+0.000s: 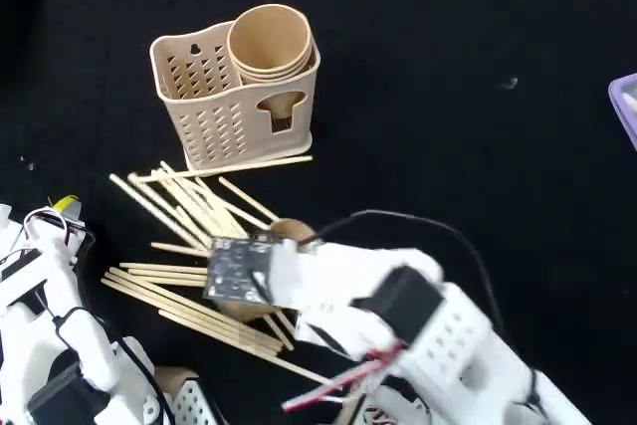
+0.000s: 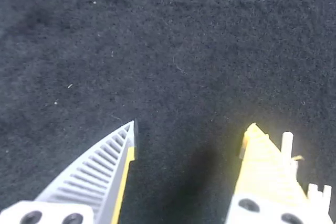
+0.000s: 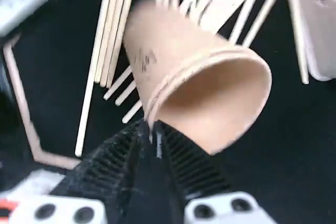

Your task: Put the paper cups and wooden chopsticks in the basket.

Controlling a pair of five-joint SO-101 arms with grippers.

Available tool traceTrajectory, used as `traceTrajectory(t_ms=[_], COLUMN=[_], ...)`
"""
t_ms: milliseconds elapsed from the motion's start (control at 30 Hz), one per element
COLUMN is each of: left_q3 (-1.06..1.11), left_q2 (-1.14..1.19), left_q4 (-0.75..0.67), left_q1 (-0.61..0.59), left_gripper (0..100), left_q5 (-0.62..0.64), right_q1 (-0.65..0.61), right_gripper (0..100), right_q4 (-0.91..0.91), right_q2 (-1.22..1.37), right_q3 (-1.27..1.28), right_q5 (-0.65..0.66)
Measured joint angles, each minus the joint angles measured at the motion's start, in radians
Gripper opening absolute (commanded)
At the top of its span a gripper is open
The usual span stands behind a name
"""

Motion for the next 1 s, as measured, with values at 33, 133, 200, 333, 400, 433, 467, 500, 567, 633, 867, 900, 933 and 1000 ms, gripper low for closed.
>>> traceTrajectory(t_ms=[33,133,200,333,400,433,467,500,567,633,867,900,933,1000], left_q3=[0.000,0.000,0.000,0.000,0.000,0.000,0.000,0.000,0.000,0.000,0.000,0.000,0.000,0.000], left_q2=[0.000,0.000,0.000,0.000,0.000,0.000,0.000,0.000,0.000,0.000,0.000,0.000,0.000,0.000], left_q4=[0.000,0.000,0.000,0.000,0.000,0.000,0.000,0.000,0.000,0.000,0.000,0.000,0.000,0.000], left_q1=[0.000,0.000,0.000,0.000,0.000,0.000,0.000,0.000,0.000,0.000,0.000,0.000,0.000,0.000], left_gripper=[32,32,32,32,32,32,32,32,32,32,32,32,32,32], left_q5=[0.000,0.000,0.000,0.000,0.000,0.000,0.000,0.000,0.000,0.000,-0.021,-0.026,-0.031,-0.038], right_q1=[0.002,0.002,0.002,0.064,0.107,0.121,0.135,0.146,0.175,0.218,0.509,0.578,0.646,0.766], right_gripper=[1.1,1.1,1.1,1.1,2.0,4.1,7.7,11.9,19.3,22.4,20.4,20.4,20.4,20.4], right_q4=[0.000,0.029,0.060,0.077,0.057,0.048,0.043,0.040,0.040,0.040,0.031,0.028,0.028,0.032], right_q2=[-0.025,-0.071,-0.087,-0.100,-0.100,-0.100,-0.100,-0.100,-0.100,-0.100,-0.100,-0.100,-0.100,-0.060], right_q3=[0.000,0.000,0.000,0.014,0.058,0.084,0.107,0.120,0.120,0.120,0.015,0.000,-0.009,-0.015], right_q5=[-0.020,-0.046,-0.048,-0.049,-0.048,-0.046,-0.040,-0.040,-0.040,-0.040,-0.017,-0.015,-0.015,-0.015])
